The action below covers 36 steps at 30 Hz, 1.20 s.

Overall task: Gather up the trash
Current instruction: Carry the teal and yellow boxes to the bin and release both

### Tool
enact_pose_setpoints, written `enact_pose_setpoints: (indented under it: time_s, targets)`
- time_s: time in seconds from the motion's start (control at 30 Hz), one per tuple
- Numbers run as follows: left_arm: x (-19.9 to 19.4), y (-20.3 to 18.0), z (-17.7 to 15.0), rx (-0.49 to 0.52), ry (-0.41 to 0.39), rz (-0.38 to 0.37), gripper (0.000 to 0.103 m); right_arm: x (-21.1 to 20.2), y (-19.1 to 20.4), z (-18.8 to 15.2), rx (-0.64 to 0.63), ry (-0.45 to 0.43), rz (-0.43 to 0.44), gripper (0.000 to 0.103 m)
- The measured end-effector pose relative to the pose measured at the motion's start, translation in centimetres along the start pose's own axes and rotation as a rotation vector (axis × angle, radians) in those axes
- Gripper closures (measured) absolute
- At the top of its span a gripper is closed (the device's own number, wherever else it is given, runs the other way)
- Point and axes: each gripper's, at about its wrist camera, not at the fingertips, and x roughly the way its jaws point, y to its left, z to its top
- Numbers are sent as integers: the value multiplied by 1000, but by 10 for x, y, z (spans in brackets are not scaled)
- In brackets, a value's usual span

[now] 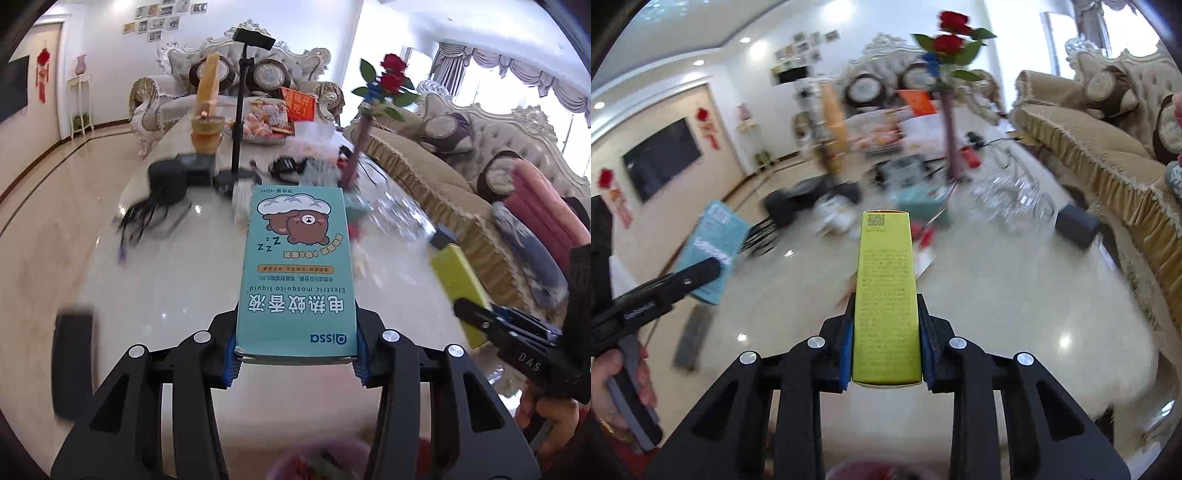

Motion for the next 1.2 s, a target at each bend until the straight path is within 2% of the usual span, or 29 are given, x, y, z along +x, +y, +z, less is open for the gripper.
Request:
enact_pose_setpoints:
  time_s: [0.1,0.2,0.33,0.43,0.5,0.57,0.73,0.83,0.97,1.03,1.1,1.13,1.17,1.2]
  targets:
    - [-27,-12,-58,3,39,1,57,-30,25,-48,-15,48,43,77]
    - [-29,-16,-122,-63,141,-31,57,-34,36,-100,22,156,69,77]
    - [2,-13,-206,-176,298,-64,57,-10,33,-167,64,335,31,77]
    - [32,-9,-248,-236,405,-73,57,19,24,-209,65,468,-21,77]
    - [47,-12,-268,-228,471,-66,57,35,16,-229,80,548,-42,77]
    - [63,-17,-283,-189,537,-55,57,52,7,-245,77,624,-76,77]
    - [92,-17,-309,-159,656,-32,56,78,-4,-280,101,749,-111,77]
    - [102,-18,-327,-138,715,-17,55,91,-11,-293,113,795,-135,77]
    - [110,-18,-334,-113,756,-11,53,86,-11,-303,118,801,-141,77]
    - [112,-20,-334,-99,759,-6,35,88,-12,-303,117,797,-149,77]
    - [111,-22,-333,-90,747,-17,34,91,-14,-302,109,792,-163,74]
    - [111,-22,-333,-83,745,-21,34,93,-14,-303,107,793,-163,65]
    - [111,-23,-333,-74,744,-16,34,93,-14,-303,106,793,-166,51]
    - [110,-24,-333,-67,741,-12,34,93,-15,-301,104,783,-172,48]
